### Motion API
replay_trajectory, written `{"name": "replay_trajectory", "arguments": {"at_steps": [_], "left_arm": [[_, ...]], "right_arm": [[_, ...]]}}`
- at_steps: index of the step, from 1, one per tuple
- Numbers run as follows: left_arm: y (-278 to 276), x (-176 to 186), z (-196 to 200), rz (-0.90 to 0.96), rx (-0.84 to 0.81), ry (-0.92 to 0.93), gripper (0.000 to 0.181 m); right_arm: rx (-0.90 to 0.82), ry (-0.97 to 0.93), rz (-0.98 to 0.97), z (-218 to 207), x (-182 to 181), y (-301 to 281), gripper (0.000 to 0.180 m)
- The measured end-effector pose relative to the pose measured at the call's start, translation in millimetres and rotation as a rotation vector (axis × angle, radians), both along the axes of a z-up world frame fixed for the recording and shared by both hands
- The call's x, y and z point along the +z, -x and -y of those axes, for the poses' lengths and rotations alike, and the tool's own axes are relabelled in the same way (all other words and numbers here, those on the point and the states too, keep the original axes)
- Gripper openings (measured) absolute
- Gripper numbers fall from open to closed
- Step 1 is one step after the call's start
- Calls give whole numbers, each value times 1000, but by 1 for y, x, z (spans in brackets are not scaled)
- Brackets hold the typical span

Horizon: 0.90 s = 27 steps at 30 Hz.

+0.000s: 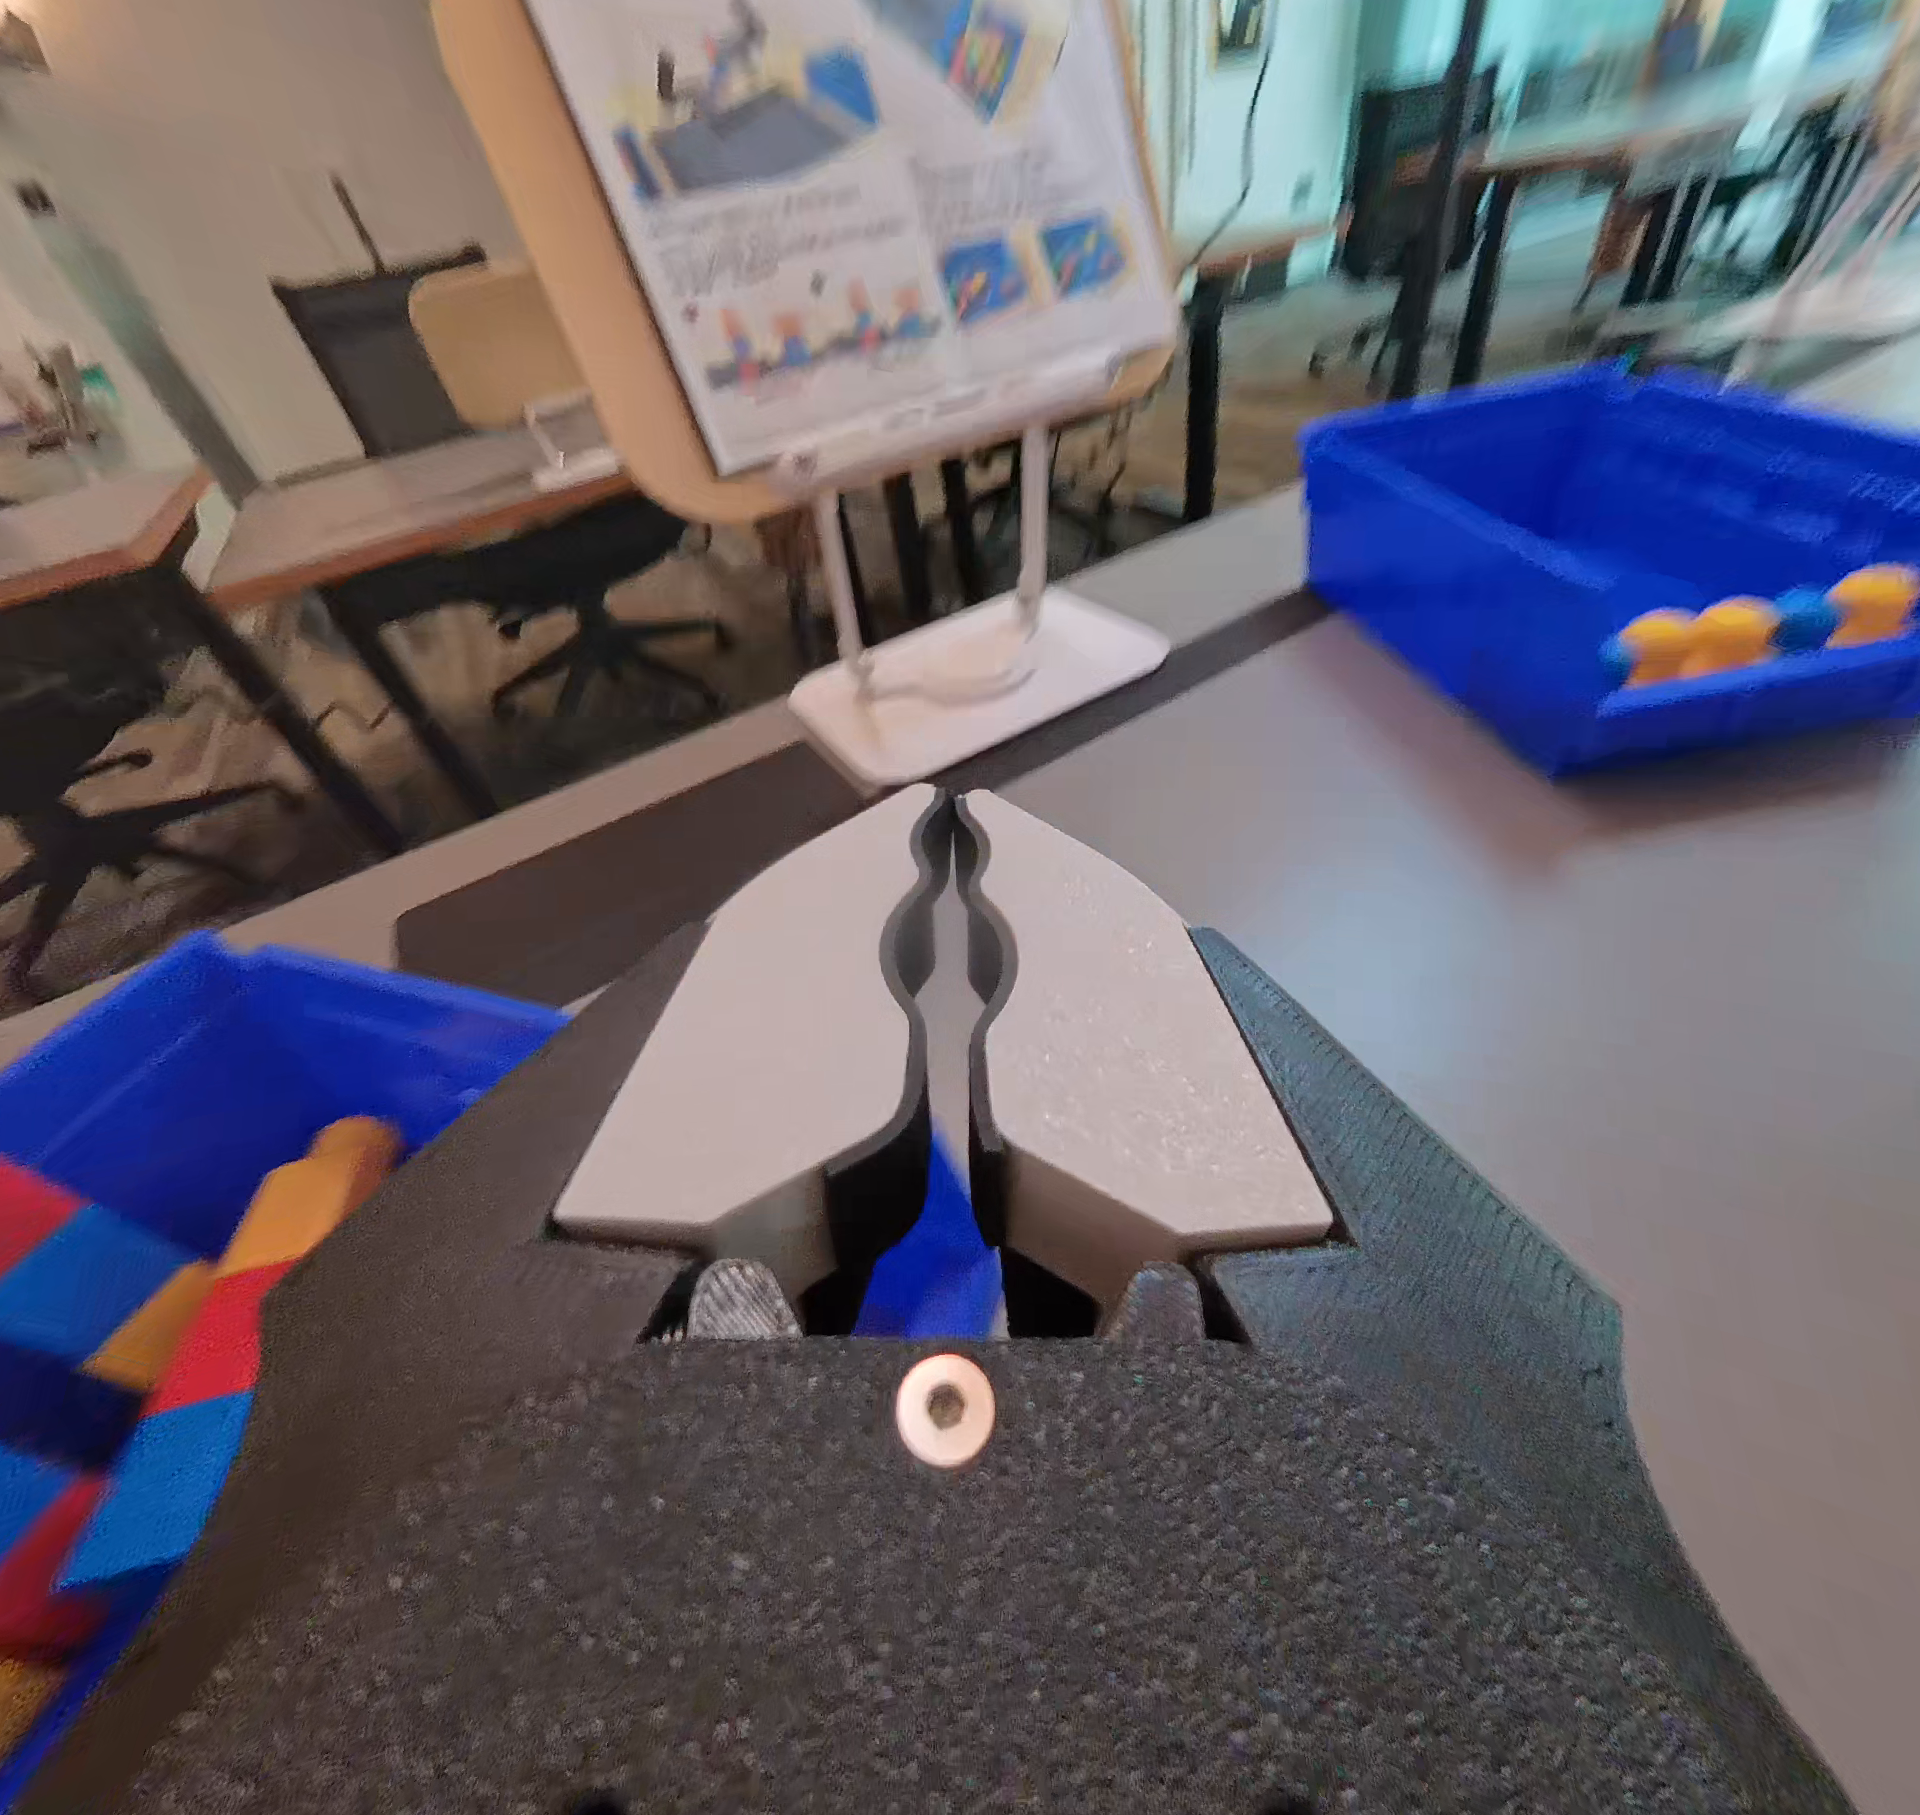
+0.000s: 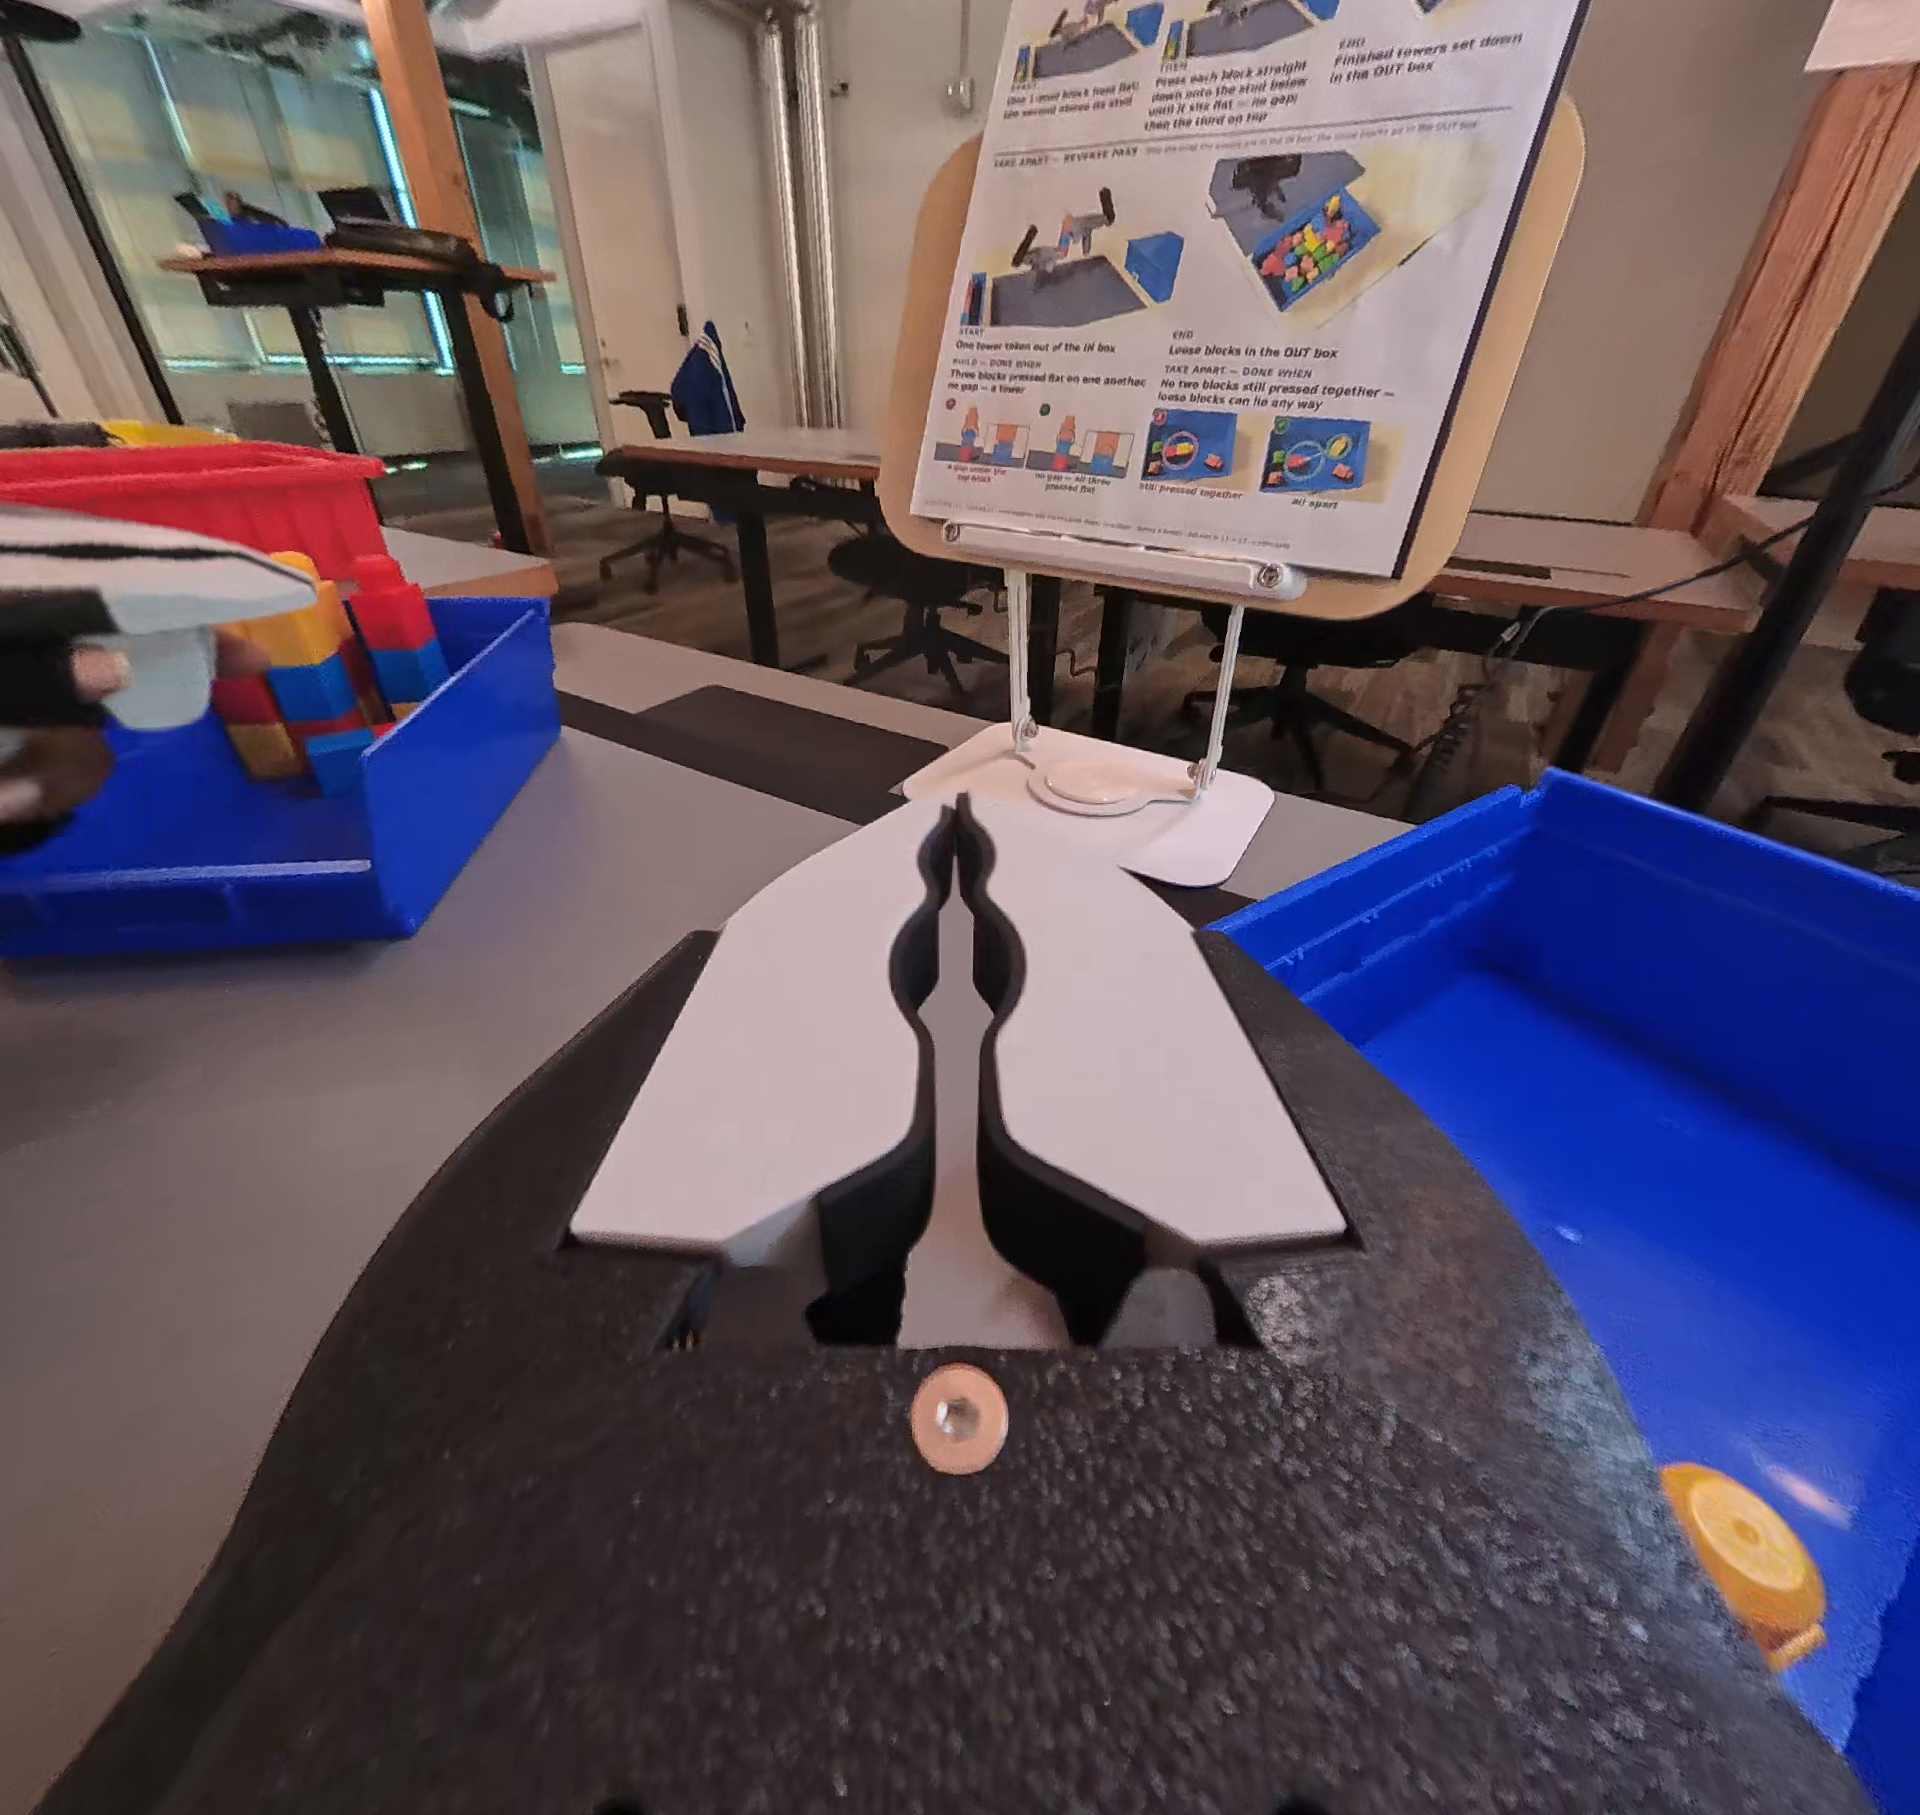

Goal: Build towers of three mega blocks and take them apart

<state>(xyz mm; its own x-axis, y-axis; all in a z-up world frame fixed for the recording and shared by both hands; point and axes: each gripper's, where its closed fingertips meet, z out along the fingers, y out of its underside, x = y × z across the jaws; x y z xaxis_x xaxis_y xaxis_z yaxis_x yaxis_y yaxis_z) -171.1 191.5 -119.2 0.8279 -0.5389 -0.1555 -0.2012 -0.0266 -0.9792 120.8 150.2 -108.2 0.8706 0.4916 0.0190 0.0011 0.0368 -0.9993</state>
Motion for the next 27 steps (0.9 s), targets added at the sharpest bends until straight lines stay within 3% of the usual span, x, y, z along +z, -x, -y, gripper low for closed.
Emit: {"name": "replay_trajectory", "arguments": {"at_steps": [6,13,20,21,27], "left_arm": [[95,-33,-62,-385,191,274,12],[182,-101,-102,-602,387,678,37],[218,-159,-106,-878,466,906,54],[226,-166,-104,-939,494,930,44],[216,-156,-103,-928,440,918,39]], "right_arm": [[63,18,7,5,-12,2,0],[113,-11,106,11,-22,17,1],[210,12,165,20,-40,38,1],[220,14,174,21,-42,40,1],[273,11,210,27,-48,48,0]]}}
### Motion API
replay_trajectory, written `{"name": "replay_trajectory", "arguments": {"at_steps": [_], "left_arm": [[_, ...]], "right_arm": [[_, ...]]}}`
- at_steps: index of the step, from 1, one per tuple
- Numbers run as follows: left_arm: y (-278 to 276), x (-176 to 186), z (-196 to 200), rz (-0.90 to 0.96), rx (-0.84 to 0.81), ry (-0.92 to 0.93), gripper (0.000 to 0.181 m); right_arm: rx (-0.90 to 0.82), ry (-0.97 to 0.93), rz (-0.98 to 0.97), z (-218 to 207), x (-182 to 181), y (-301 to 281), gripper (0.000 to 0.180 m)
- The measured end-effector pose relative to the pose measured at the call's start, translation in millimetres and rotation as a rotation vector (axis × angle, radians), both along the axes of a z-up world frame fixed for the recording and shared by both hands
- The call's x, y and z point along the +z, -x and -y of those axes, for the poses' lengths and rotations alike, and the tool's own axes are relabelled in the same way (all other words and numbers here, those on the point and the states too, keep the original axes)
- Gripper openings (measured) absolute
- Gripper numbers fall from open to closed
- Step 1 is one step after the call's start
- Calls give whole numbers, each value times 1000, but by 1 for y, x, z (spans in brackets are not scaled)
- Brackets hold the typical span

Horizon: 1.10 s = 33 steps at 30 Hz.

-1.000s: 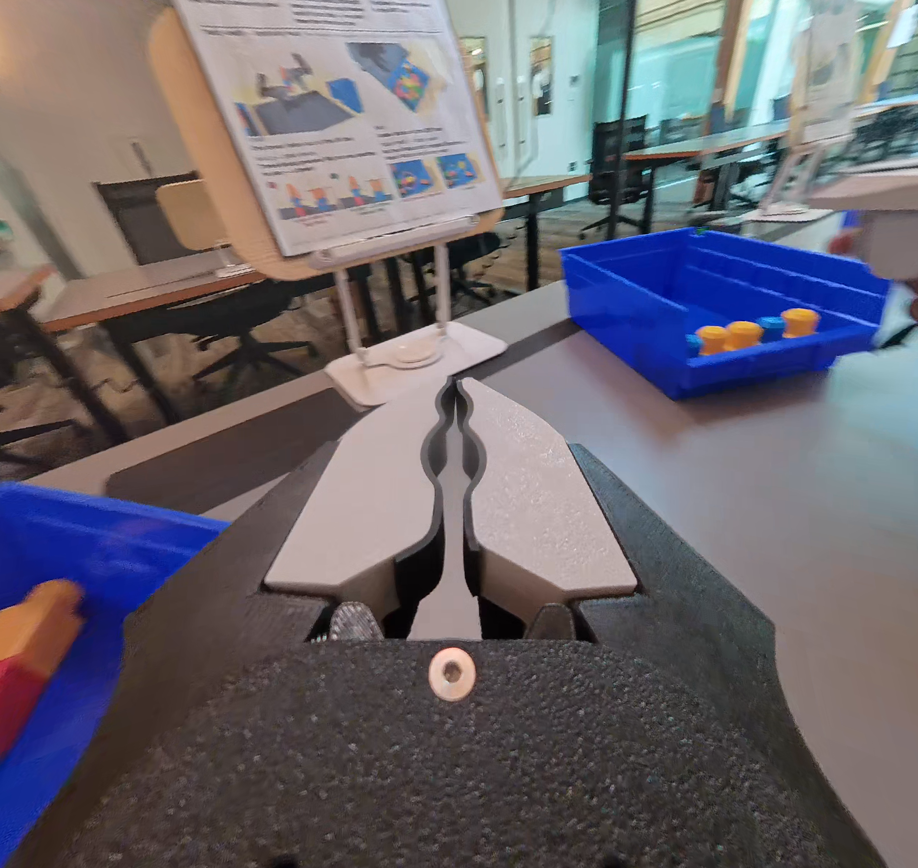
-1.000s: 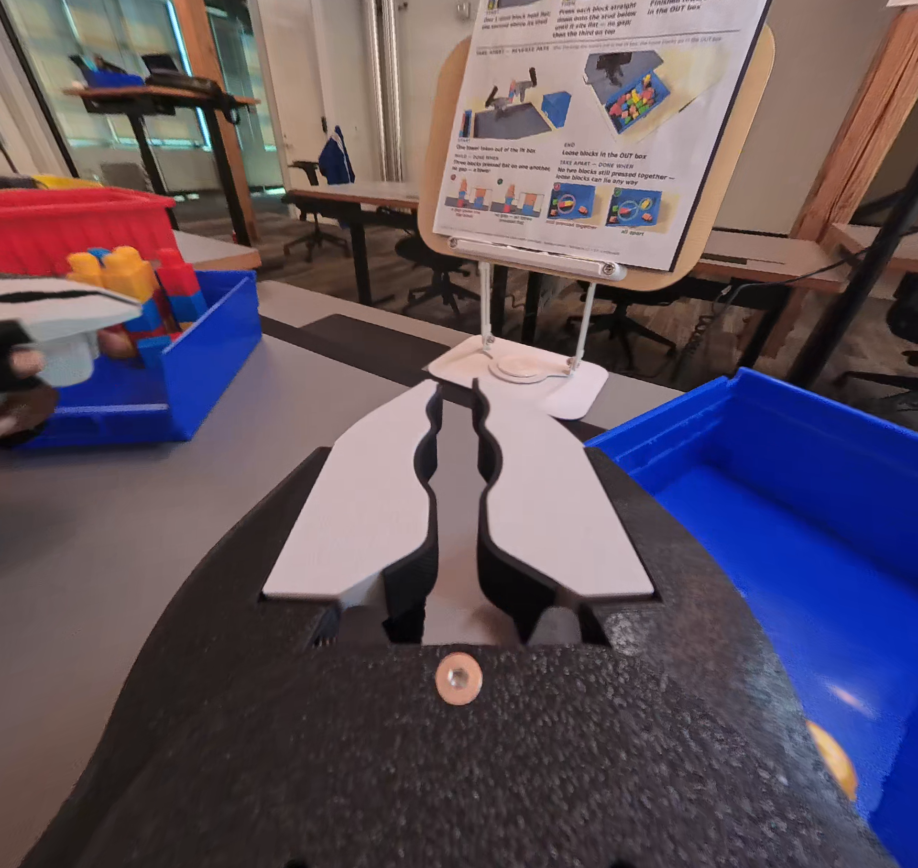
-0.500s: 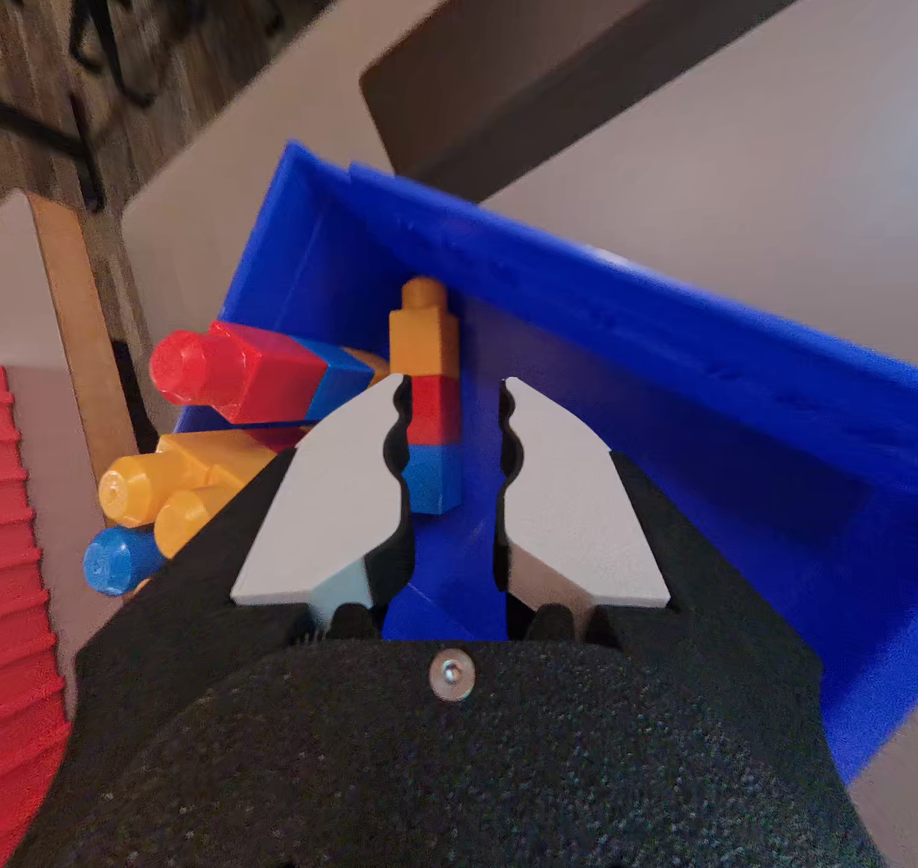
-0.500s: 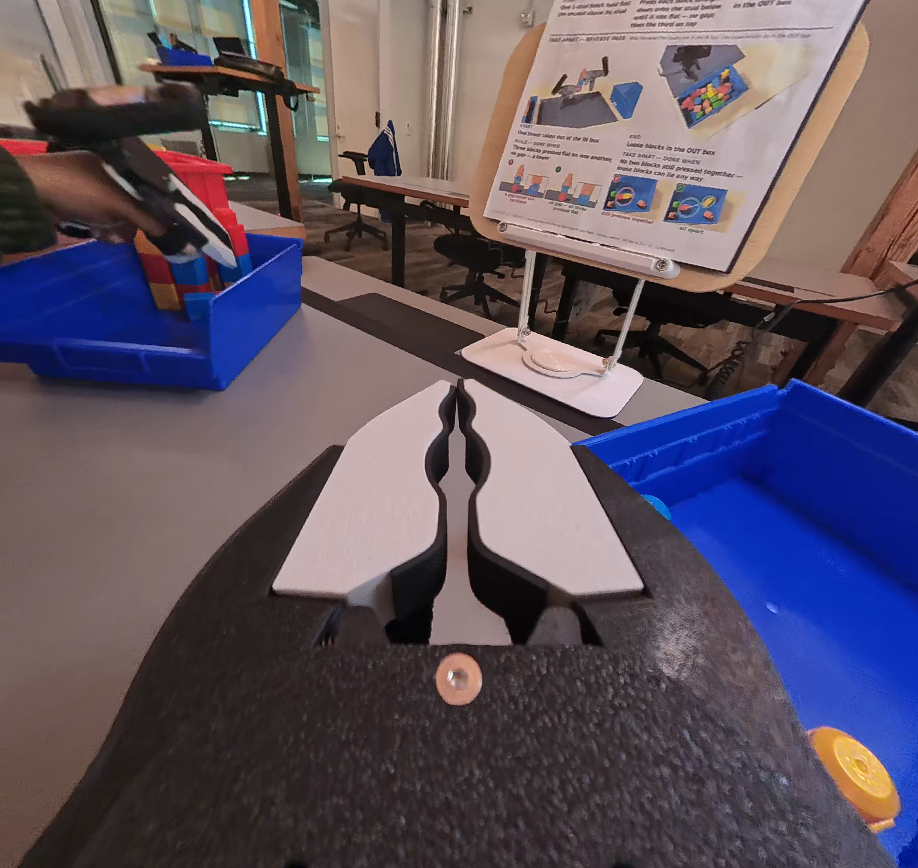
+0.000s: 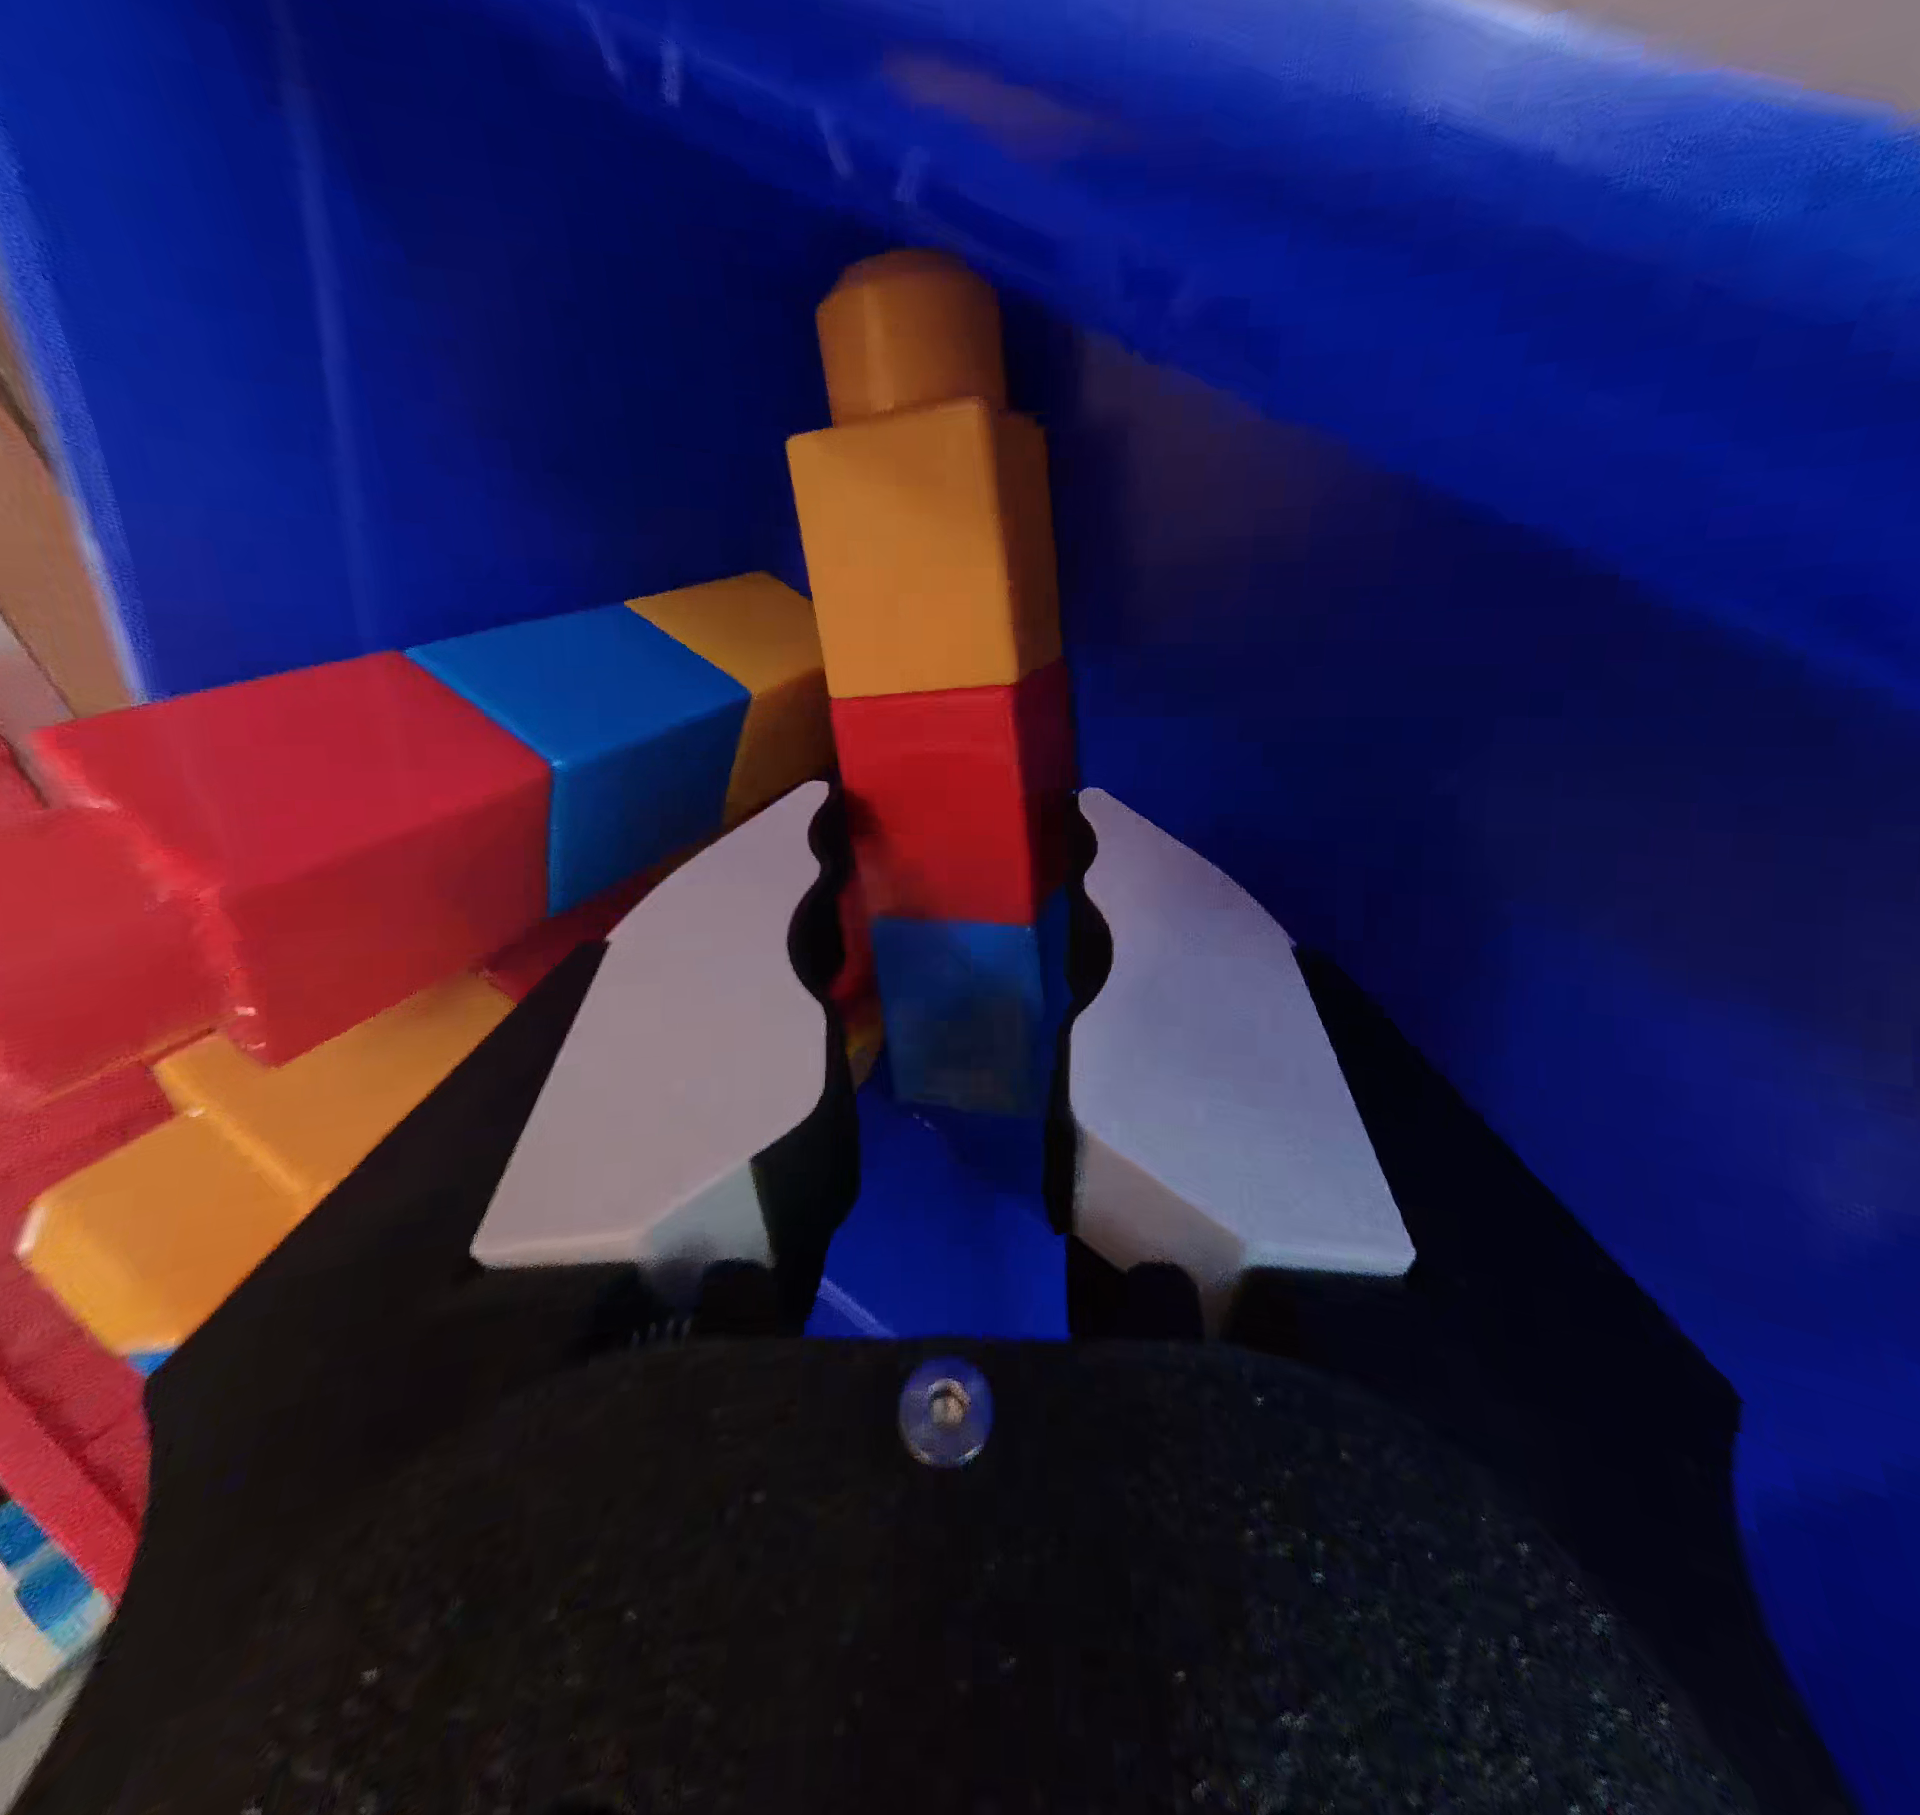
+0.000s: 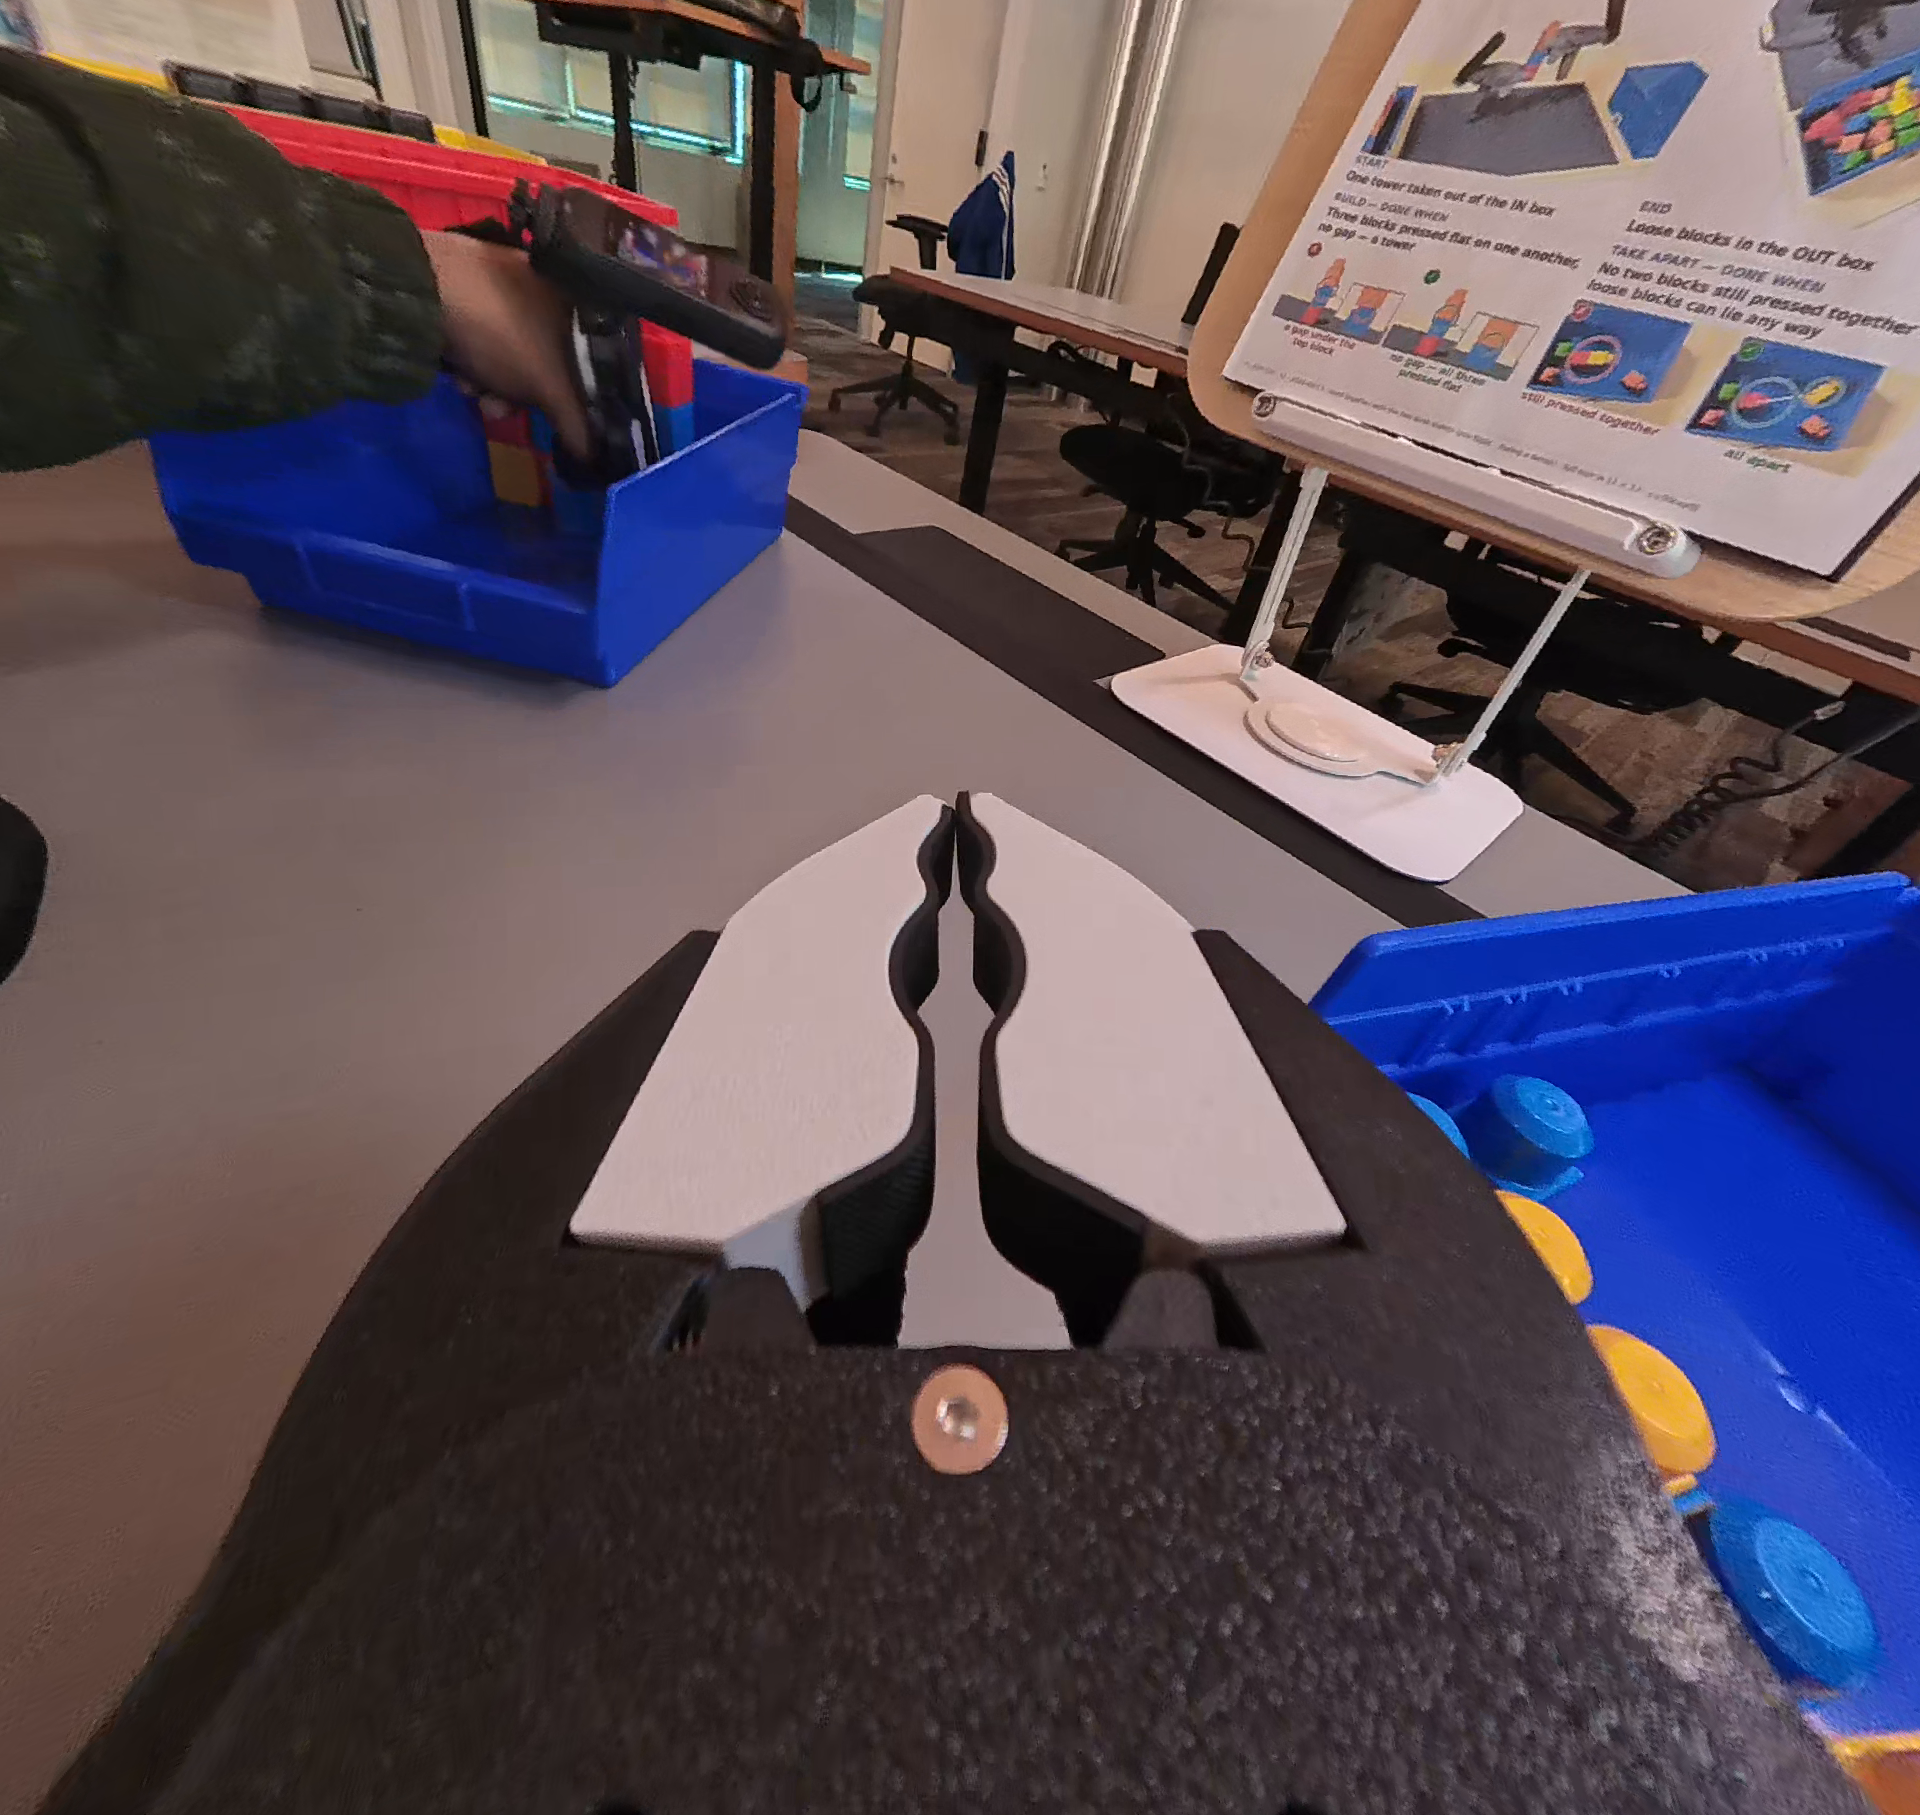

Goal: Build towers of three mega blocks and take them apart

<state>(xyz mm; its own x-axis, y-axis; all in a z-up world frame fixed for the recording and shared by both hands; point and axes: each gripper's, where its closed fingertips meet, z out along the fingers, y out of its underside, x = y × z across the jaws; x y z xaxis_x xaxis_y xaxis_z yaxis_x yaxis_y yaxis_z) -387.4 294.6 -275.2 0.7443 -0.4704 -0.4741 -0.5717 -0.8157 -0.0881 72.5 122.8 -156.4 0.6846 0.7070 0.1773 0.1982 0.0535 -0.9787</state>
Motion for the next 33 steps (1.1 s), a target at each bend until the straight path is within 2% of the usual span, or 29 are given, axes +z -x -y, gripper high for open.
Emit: {"name": "replay_trajectory", "arguments": {"at_steps": [3,10,15,17,21,23,24,25,26,27,31,33], "left_arm": [[-18,34,3,74,-68,-98,36],[-82,162,34,259,-268,-523,34],[-199,204,101,754,-583,-642,34],[-250,205,140,996,-702,-601,35],[-335,182,209,1401,-887,-446,34],[-364,162,229,1507,-926,-379,34],[-375,149,237,1541,-951,-335,34],[-384,137,244,1566,-973,-288,35],[-389,126,250,1579,-987,-229,34],[-392,116,252,1572,-984,-186,34],[-391,98,255,1488,-1046,-183,35],[-394,91,259,1431,-1071,-183,48]], "right_arm": [[1,-1,-4,0,0,-1,0],[19,2,-11,3,0,7,0],[90,-2,-29,15,2,23,2],[186,23,-87,27,6,36,12],[375,148,-287,49,21,57,47],[446,210,-375,56,27,61,65],[477,237,-409,59,29,62,67],[502,251,-429,61,31,61,63],[524,262,-417,64,29,61,45],[556,264,-389,69,26,61,39],[560,251,-248,76,11,68,37],[582,257,-222,81,8,73,37]]}}
